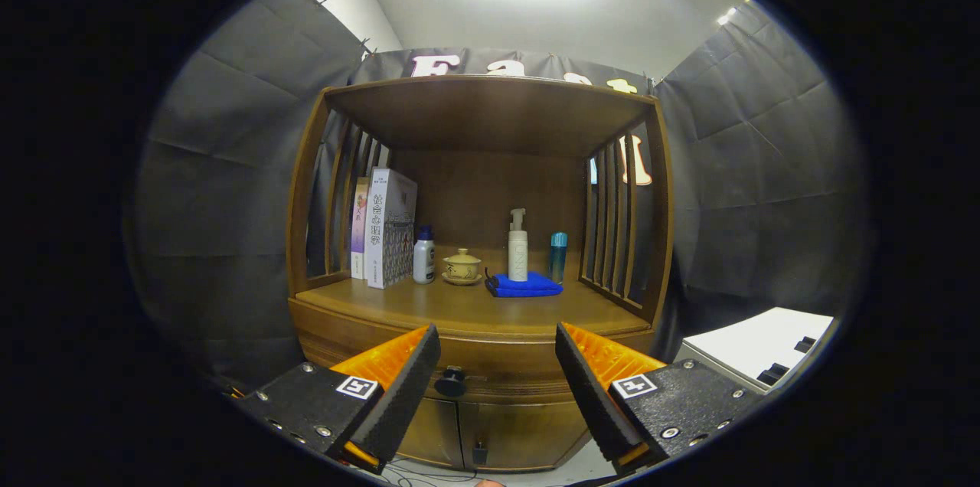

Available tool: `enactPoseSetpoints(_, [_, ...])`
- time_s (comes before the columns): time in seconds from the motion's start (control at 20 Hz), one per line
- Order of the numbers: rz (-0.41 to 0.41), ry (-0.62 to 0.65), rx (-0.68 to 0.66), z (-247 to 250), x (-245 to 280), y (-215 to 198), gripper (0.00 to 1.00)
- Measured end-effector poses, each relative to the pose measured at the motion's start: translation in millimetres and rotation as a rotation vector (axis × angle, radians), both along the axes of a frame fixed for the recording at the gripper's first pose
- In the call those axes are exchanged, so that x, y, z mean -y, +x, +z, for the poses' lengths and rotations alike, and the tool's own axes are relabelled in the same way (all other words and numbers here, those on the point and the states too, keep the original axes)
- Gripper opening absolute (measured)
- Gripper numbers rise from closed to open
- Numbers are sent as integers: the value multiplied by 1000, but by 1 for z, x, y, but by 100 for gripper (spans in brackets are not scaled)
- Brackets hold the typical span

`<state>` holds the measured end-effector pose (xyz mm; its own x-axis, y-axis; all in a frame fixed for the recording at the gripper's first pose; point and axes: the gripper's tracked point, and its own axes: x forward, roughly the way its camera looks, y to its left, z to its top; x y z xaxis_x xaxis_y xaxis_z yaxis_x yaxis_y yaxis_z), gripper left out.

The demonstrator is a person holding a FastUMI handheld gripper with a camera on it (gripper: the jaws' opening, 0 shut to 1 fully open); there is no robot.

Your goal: Pull open the drawer, take out the items inside it, and place them on the countertop above the cabinet.

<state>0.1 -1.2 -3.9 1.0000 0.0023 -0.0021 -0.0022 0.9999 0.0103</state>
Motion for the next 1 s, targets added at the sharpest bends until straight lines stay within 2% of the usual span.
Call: enactPoseSetpoints(1.0, [-6, 11, 2, -2, 2, -2, 95])
